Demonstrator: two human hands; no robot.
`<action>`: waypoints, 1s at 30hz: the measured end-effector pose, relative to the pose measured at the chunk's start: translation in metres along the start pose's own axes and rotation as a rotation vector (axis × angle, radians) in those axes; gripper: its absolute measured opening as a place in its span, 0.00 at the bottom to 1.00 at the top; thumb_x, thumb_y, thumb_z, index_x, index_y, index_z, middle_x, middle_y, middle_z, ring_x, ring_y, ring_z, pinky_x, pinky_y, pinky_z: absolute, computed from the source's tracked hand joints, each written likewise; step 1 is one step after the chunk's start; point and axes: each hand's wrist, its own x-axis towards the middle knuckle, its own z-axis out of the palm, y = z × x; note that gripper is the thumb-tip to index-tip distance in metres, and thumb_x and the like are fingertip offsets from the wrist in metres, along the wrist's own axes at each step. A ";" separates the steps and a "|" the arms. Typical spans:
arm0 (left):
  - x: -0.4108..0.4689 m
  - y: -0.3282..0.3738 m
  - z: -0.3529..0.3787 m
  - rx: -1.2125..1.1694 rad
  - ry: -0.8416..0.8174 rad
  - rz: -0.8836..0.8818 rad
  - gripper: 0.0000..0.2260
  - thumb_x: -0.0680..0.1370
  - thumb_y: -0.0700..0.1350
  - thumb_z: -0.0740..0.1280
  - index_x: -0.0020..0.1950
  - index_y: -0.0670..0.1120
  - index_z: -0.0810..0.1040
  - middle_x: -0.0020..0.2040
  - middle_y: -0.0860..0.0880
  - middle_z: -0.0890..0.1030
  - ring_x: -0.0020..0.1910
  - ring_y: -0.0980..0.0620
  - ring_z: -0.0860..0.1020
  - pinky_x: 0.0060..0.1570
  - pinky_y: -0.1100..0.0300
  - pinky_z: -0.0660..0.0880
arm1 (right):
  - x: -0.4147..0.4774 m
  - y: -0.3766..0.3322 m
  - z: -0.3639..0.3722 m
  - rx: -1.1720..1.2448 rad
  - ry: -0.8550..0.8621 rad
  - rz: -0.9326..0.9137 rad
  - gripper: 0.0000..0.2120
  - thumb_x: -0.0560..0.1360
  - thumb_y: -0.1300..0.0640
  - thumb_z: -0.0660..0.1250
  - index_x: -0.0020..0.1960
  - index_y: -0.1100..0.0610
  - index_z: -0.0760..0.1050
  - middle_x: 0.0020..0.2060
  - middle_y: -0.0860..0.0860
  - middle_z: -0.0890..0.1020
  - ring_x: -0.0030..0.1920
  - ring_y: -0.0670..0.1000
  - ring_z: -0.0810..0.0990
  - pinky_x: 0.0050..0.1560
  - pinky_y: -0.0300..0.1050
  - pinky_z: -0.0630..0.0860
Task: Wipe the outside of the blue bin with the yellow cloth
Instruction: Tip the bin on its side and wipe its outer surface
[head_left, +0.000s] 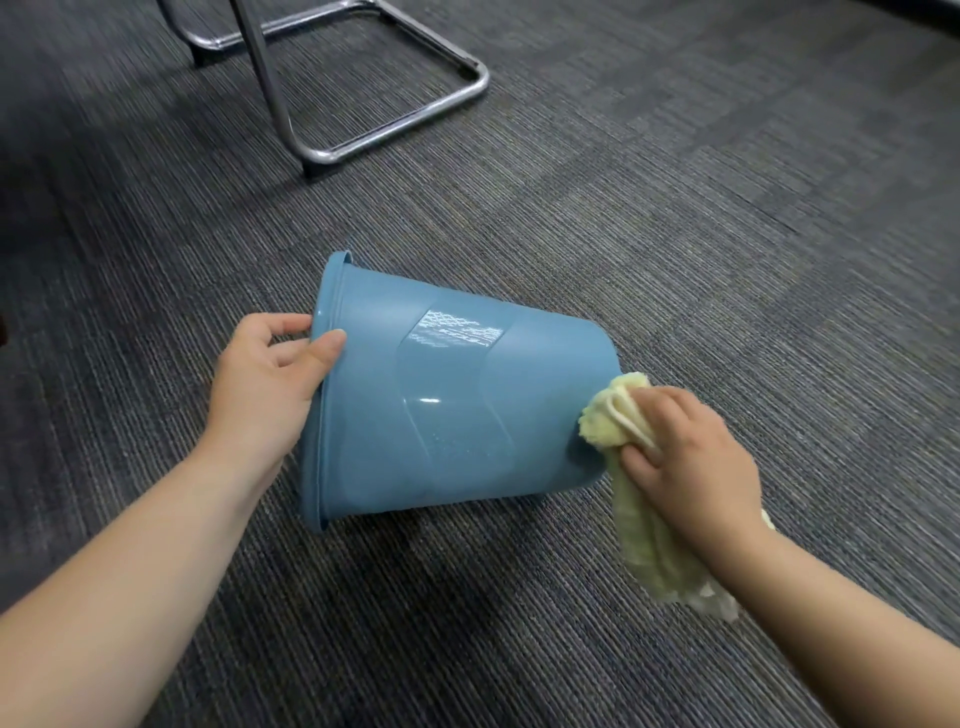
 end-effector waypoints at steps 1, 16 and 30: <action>-0.001 0.001 0.000 0.058 0.014 0.021 0.07 0.73 0.43 0.66 0.41 0.53 0.69 0.37 0.55 0.78 0.26 0.68 0.77 0.23 0.74 0.70 | 0.001 0.005 -0.001 -0.005 0.004 0.021 0.18 0.67 0.57 0.68 0.56 0.56 0.71 0.56 0.55 0.75 0.52 0.59 0.73 0.39 0.46 0.64; 0.001 0.018 -0.032 0.470 -0.586 -0.071 0.42 0.70 0.32 0.66 0.70 0.63 0.48 0.45 0.54 0.81 0.37 0.54 0.82 0.44 0.58 0.75 | -0.005 0.004 -0.003 -0.008 -0.033 0.020 0.17 0.67 0.57 0.68 0.55 0.56 0.72 0.55 0.54 0.76 0.50 0.58 0.74 0.38 0.44 0.64; -0.018 0.027 -0.019 0.021 -0.505 -0.010 0.16 0.73 0.33 0.61 0.50 0.54 0.74 0.35 0.61 0.83 0.38 0.63 0.81 0.35 0.71 0.75 | 0.001 -0.008 -0.033 0.124 0.100 0.003 0.17 0.64 0.61 0.70 0.52 0.55 0.74 0.52 0.53 0.79 0.49 0.60 0.76 0.40 0.46 0.67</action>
